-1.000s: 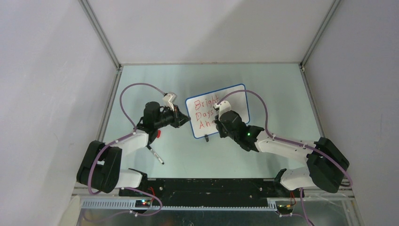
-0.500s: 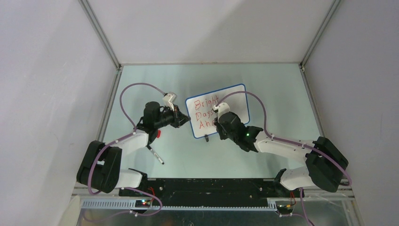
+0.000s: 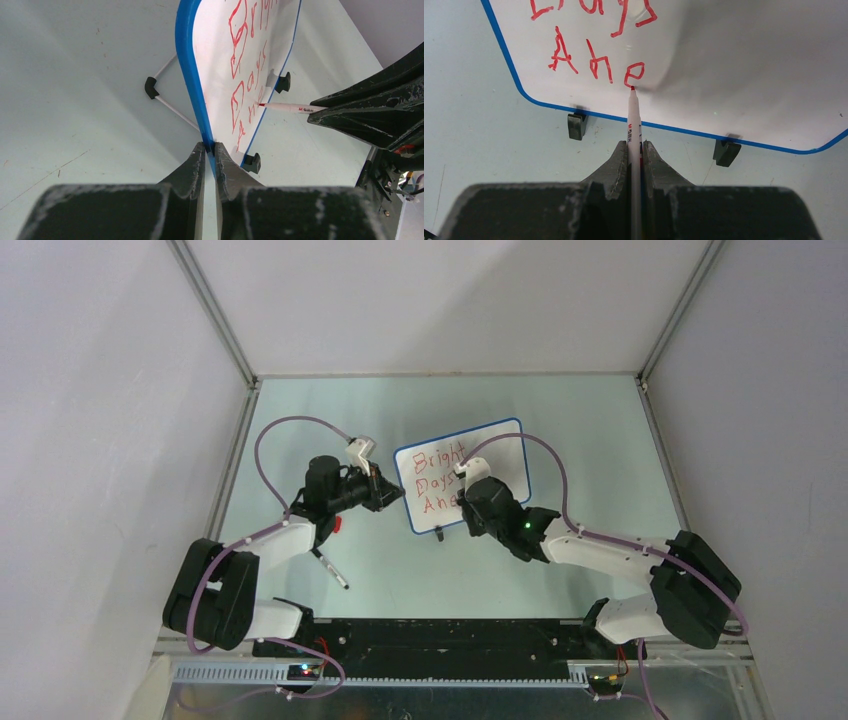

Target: Write a sentence on the whiteboard

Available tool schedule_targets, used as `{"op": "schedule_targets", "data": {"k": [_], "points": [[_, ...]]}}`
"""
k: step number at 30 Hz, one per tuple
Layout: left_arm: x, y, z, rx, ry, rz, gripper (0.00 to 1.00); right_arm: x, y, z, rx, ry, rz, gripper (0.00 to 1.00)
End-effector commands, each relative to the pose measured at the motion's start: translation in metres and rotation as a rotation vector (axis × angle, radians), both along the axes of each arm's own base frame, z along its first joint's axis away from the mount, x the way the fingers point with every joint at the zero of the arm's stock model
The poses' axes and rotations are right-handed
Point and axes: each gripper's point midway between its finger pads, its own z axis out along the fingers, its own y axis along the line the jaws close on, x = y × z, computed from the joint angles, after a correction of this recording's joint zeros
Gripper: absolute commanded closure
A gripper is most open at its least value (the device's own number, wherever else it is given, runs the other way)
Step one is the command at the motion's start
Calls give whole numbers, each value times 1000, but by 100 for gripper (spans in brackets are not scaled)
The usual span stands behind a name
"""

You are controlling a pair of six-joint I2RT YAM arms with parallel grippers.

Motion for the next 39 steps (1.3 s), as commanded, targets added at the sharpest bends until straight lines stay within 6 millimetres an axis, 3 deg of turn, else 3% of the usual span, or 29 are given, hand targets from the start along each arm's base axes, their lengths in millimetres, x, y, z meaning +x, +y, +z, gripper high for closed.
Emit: {"op": "schedule_targets", "data": {"k": [1,9,14,20,28,39], "points": [[8,-8,28,-13,-98,-30,88,14,-8,16,14,-44,-67,100],[8,-8,28,-13,-99,-31,88,14,-6,26,44,-58,-57,100],[8,-8,29,-12,-101,-30,87,7,5,45,115,-67,8,100],[8,-8,28,-11,-98,-28,87,4,3,58,142,-88,15,100],[8,-9,27,-17,-95,-33,86,9,0,65,108,-77,-10,100],[8,-9,28,-16,-99,-31,86,14,-6,57,98,-116,-47,100]]}}
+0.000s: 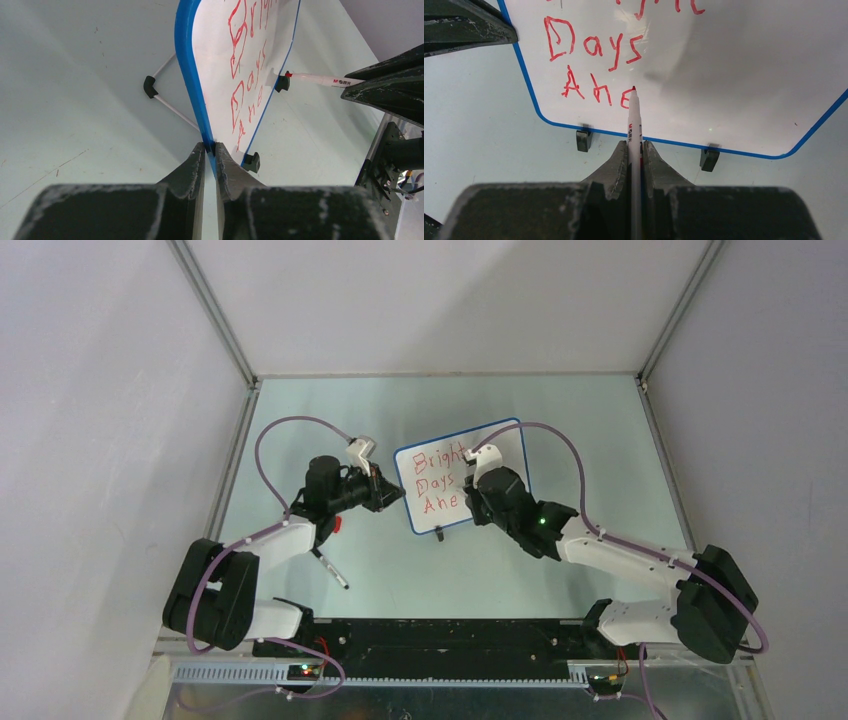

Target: Write a sentence on the whiteboard

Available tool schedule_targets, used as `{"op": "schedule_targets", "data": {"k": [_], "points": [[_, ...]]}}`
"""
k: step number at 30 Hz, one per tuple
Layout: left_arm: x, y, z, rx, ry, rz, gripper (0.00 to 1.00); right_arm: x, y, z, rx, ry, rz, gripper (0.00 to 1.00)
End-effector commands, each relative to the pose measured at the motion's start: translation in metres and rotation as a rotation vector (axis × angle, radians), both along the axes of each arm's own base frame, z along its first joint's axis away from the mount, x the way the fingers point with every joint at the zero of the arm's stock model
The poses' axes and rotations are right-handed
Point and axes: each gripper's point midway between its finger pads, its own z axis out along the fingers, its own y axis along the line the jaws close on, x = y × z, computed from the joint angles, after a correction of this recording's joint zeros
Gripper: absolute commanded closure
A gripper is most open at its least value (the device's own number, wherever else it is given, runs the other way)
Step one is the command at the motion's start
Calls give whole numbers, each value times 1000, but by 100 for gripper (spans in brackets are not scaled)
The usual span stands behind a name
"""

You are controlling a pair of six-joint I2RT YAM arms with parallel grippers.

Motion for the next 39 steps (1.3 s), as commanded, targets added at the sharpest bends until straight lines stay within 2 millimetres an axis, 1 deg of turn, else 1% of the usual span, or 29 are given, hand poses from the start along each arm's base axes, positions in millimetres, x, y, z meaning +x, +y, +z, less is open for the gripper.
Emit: {"op": "schedule_targets", "data": {"k": [1,2,3,6,14,21,39], "points": [[9,-8,29,-17,-101,-26,86,7,-1,15,36,-69,-30,100],[9,-8,29,-19,-101,-29,86,7,-2,13,33,-71,-30,100],[9,-8,28,-19,-100,-30,86,7,-3,16,40,-82,-33,100],[9,-8,29,-20,-100,-29,86,6,-4,12,42,-83,-29,100],[9,-9,30,-23,-103,-30,86,3,0,3,26,-69,-14,100],[9,-9,29,-22,-101,-30,86,4,2,-4,11,-59,-6,100],[8,-8,29,-19,-101,-30,86,10,-4,-17,-19,-30,-29,100]]}}
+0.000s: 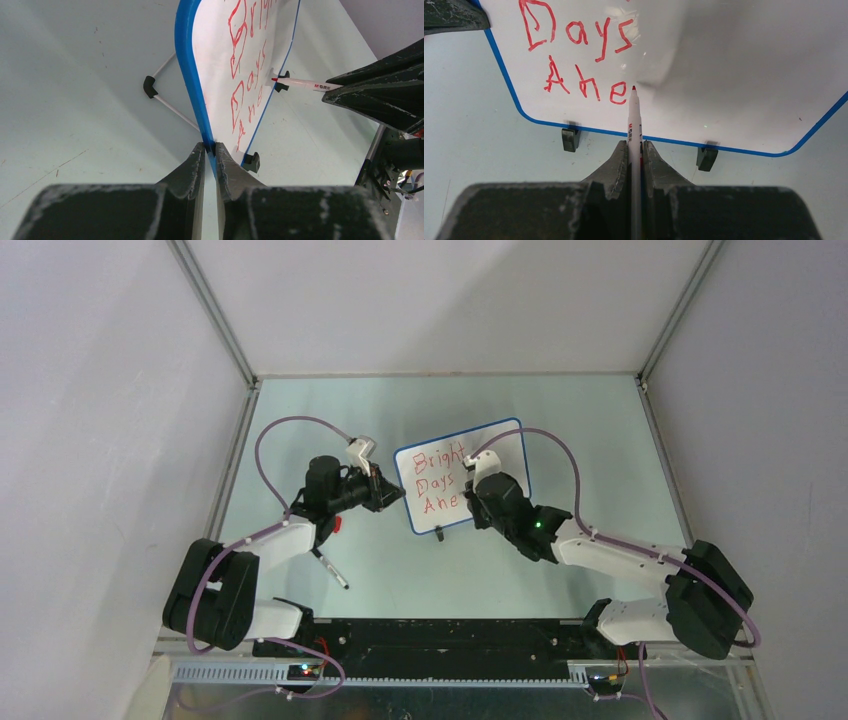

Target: Write a sentence on the whiteboard

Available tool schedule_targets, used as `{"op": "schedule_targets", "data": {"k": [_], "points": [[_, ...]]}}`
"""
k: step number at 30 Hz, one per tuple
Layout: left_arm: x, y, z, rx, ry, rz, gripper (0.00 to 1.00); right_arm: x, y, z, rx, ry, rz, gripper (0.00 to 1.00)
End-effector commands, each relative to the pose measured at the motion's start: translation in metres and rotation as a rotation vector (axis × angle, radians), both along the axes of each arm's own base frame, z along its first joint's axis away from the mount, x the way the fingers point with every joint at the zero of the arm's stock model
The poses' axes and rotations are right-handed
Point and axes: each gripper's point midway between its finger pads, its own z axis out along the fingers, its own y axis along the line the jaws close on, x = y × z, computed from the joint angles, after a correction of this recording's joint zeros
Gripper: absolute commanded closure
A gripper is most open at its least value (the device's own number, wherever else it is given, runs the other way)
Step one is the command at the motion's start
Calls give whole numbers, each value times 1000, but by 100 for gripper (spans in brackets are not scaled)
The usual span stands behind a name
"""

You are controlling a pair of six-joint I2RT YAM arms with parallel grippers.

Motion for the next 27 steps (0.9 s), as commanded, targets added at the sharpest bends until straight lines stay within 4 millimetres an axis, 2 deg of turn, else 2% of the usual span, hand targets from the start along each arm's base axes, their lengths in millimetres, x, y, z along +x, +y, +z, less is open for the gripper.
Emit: {"op": "schedule_targets", "data": {"k": [1,27], "points": [[9,-8,29,-19,-100,-29,85,8,-1,4,9,-24,-17,100],[8,-8,29,-18,-100,-31,85,12,-6,-4,-11,1,-39,100]]}}
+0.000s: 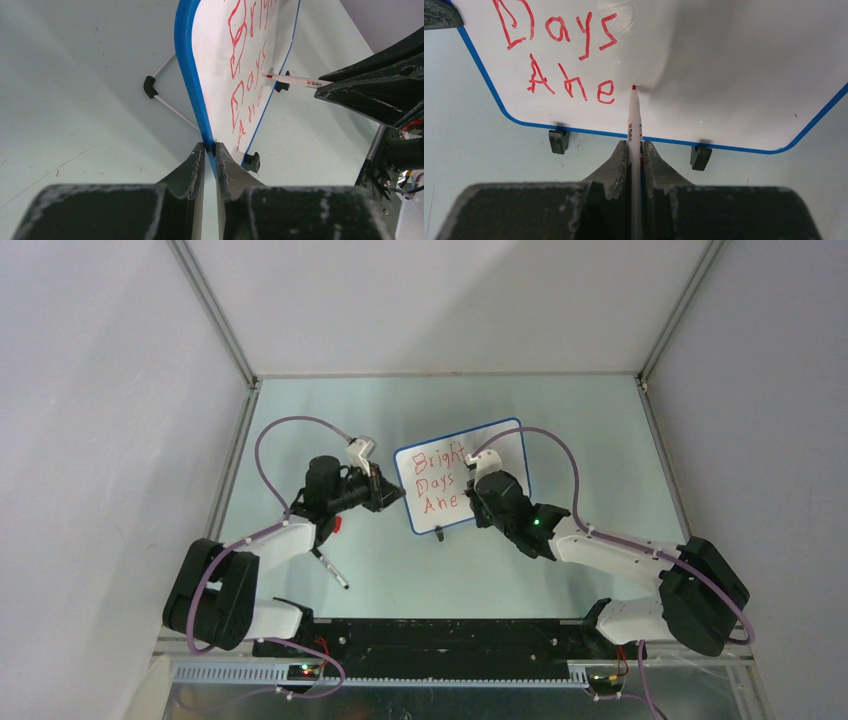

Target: Write a sentence on the whiteboard

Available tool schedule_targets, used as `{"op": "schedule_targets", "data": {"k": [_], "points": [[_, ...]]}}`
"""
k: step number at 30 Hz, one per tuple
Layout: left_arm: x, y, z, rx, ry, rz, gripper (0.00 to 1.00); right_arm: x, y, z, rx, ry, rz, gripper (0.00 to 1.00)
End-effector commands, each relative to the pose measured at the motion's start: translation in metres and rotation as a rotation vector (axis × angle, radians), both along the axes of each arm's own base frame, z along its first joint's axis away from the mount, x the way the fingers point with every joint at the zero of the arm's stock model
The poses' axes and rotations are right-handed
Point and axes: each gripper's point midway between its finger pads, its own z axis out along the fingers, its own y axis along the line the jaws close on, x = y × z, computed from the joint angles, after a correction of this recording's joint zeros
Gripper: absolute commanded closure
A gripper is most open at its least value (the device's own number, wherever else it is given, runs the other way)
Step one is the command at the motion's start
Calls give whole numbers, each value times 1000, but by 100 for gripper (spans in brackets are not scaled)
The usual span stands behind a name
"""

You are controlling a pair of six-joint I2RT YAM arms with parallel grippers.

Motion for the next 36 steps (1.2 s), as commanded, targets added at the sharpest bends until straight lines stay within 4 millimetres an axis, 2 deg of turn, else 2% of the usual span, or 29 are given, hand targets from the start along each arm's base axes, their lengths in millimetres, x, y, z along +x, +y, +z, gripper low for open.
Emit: {"op": "schedule_targets", "data": {"k": [1,24,36], "points": [[8,-8,29,-18,-101,-30,86,6,1,3,5,-13,-14,100],[8,-8,30,-18,-104,-29,85,8,12,11,36,-15,22,100],[8,-8,30,-18,-104,-29,85,3,12,5,24,9,34,100]]}}
